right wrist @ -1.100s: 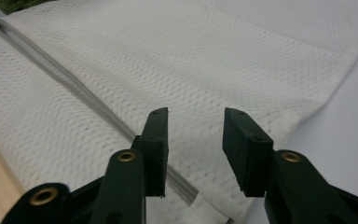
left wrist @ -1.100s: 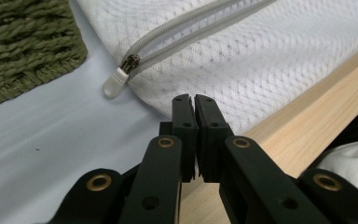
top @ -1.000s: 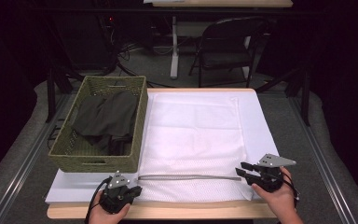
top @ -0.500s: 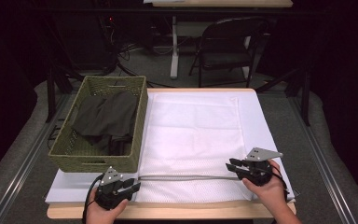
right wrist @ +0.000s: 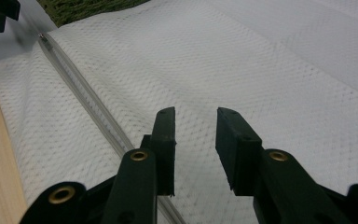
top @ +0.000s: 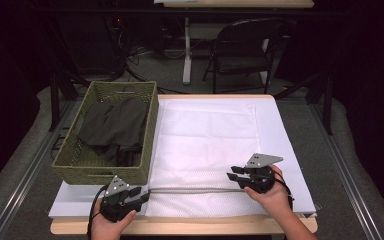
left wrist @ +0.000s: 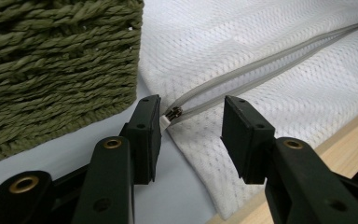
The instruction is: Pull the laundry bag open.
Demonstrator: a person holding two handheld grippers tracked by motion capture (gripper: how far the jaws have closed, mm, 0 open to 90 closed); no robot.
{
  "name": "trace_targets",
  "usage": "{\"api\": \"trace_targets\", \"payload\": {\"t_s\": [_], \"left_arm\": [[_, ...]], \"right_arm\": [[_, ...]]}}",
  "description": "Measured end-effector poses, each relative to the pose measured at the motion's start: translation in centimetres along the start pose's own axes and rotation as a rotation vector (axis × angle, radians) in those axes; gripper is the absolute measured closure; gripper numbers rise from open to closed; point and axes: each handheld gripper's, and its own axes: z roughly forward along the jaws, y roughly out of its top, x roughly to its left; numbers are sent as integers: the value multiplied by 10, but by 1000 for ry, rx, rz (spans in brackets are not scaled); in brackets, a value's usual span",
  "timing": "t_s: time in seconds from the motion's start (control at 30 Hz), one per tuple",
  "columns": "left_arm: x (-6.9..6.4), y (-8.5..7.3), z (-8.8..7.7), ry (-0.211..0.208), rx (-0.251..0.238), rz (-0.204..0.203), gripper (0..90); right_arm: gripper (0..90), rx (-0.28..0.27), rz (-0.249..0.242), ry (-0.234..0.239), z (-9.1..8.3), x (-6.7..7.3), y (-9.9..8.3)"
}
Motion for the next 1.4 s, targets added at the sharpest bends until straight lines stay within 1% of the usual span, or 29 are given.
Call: {"api": "trace_targets", "payload": {"t_s": [0.03, 0.1, 0.13, 0.3, 0.33, 0.37, 0.4, 0.47, 0.5, 0.53, 0.57, 0.6, 0.67, 0.8, 0.83, 0.9, 1.0, 1.03, 1.1, 1.17, 1.23, 1.4], "left_arm": [[-1, 1, 1, 3, 8, 5, 573], [-3, 3, 2, -1, 10, 9, 566], [-4, 5, 3, -5, 17, 18, 562], [-11, 14, 7, -17, 16, 50, 535], [-12, 17, 9, -22, 9, 56, 532], [-13, 19, 9, -30, 12, 58, 528], [-15, 23, 11, -43, 9, 68, 523], [-18, 30, 16, -51, 1, 81, 520], [-20, 33, 18, -63, 3, 83, 520], [-21, 37, 21, -66, 4, 81, 530], [-22, 41, 23, -58, 9, 80, 525], [-24, 44, 25, -59, 4, 79, 516], [-27, 52, 29, -49, 3, 96, 504], [-31, 65, 34, -43, -9, 107, 473], [-31, 69, 35, -40, -7, 117, 466], [-32, 76, 37, -42, -10, 116, 446], [-31, 85, 38, -52, -19, 112, 431], [-32, 87, 39, -49, -27, 110, 426], [-32, 93, 39, -37, -24, 118, 410], [-30, 98, 39, -35, -28, 116, 407], [-28, 104, 38, -31, -29, 114, 407], [-23, 121, 31, -3, -42, 128, 406]], "right_arm": [[682, -1, -3, 5, 1, 0, 1], [677, -5, -2, 8, 3, 1, 2], [673, -9, -6, 10, 3, 2, 2], [648, -8, -10, 14, 7, 5, -2], [643, 0, -17, 11, 8, 6, -2], [638, 2, -25, 6, 8, 7, -3], [634, 1, -25, 9, 9, 7, -3], [624, 0, -24, 17, 11, 8, -5], [621, 1, -26, 18, 12, 9, -6], [617, 2, -24, 17, 13, 10, -7], [612, 6, -31, 18, 13, 10, -8], [609, 4, -28, 18, 13, 12, -8], [597, 2, -34, 18, 13, 13, -9], [571, 9, -33, 11, 13, 14, -13], [568, 7, -36, 8, 13, 15, -13], [561, 2, -35, 3, 12, 15, -13], [560, 7, -43, 2, 12, 16, -14], [557, 10, -37, 0, 13, 16, -14], [541, 16, -43, -1, 13, 17, -15], [535, 19, -54, -6, 14, 18, -16], [528, 16, -60, 3, 15, 19, -17], [527, 31, -69, 11, 20, 23, -20]]}}
